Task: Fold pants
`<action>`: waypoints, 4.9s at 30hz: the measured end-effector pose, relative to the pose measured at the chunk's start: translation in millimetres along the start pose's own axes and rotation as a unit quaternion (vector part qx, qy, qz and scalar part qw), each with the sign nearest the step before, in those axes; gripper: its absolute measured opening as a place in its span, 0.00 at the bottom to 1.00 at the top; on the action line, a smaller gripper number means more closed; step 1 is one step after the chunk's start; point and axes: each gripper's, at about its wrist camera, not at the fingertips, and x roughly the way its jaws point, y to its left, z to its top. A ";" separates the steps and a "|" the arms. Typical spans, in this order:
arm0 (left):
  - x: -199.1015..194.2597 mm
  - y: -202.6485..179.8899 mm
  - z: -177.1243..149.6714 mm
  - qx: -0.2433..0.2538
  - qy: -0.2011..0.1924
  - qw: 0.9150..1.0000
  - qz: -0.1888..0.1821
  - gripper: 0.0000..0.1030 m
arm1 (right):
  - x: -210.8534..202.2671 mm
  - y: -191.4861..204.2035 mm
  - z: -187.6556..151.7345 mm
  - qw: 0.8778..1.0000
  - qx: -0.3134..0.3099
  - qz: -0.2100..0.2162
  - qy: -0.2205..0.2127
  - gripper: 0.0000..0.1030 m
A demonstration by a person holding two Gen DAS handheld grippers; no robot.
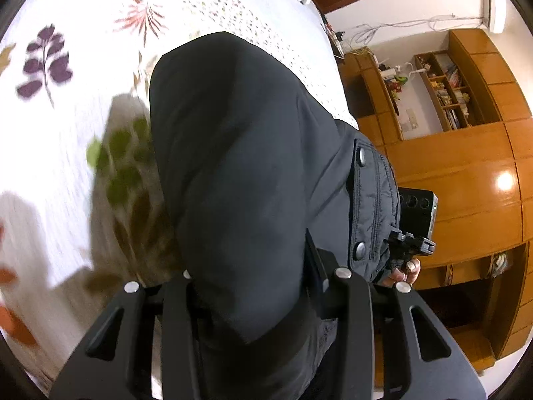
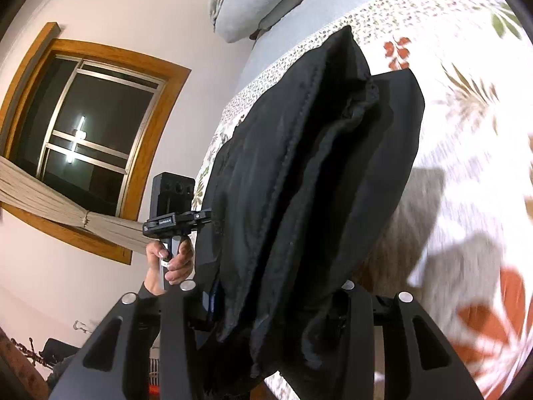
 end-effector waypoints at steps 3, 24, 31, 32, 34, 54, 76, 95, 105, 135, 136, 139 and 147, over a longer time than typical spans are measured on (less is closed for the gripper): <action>1.1 12.2 32.8 -0.001 0.001 1.000 0.008 0.36 | 12.4 -7.2 27.0 1.000 0.000 -0.006 0.004 0.41; 23.0 77.2 117.7 -0.050 0.026 0.998 0.015 0.54 | 52.9 -99.5 112.7 0.997 0.072 -0.012 0.015 0.47; -7.9 78.1 101.8 -0.047 -0.041 0.998 0.013 0.67 | 37.5 -108.0 99.8 0.995 0.092 -0.033 -0.017 0.78; -18.2 74.5 98.2 -0.042 -0.057 0.997 0.013 0.71 | 24.8 -106.3 94.8 0.995 0.092 -0.035 -0.034 0.81; -31.8 66.3 87.0 -0.020 -0.074 0.996 0.043 0.76 | 7.6 -102.4 86.2 0.994 0.088 -0.041 -0.052 0.82; -79.2 56.9 8.8 -0.031 -0.166 0.984 0.064 0.91 | -23.4 -48.5 13.3 0.985 0.078 -0.104 -0.116 0.85; -106.2 -180.8 -320.3 0.176 -0.287 0.884 0.326 0.97 | -79.3 180.2 -292.9 0.908 -0.068 -0.324 -0.258 0.96; -164.3 -276.6 -468.9 0.166 -0.357 0.842 0.369 0.97 | -85.6 333.1 -413.3 0.866 -0.177 -0.375 -0.279 0.96; -172.5 -295.0 -481.4 0.174 -0.372 0.827 0.384 0.97 | -81.3 360.5 -415.8 0.862 -0.202 -0.374 -0.276 0.96; -147.3 -268.4 -448.2 0.158 -0.343 0.834 0.402 0.97 | -56.8 329.7 -383.8 0.877 -0.189 -0.365 -0.249 0.96; -146.6 -269.1 -448.1 0.160 -0.343 0.835 0.400 0.97 | -56.6 329.1 -383.9 0.877 -0.189 -0.365 -0.248 0.96; -144.6 -269.9 -447.8 0.161 -0.341 0.838 0.395 0.97 | -56.9 327.3 -384.3 0.878 -0.187 -0.363 -0.248 0.96; -138.7 -274.9 -448.6 0.172 -0.343 0.831 0.402 0.97 | -57.5 322.9 -384.8 0.881 -0.183 -0.359 -0.248 0.96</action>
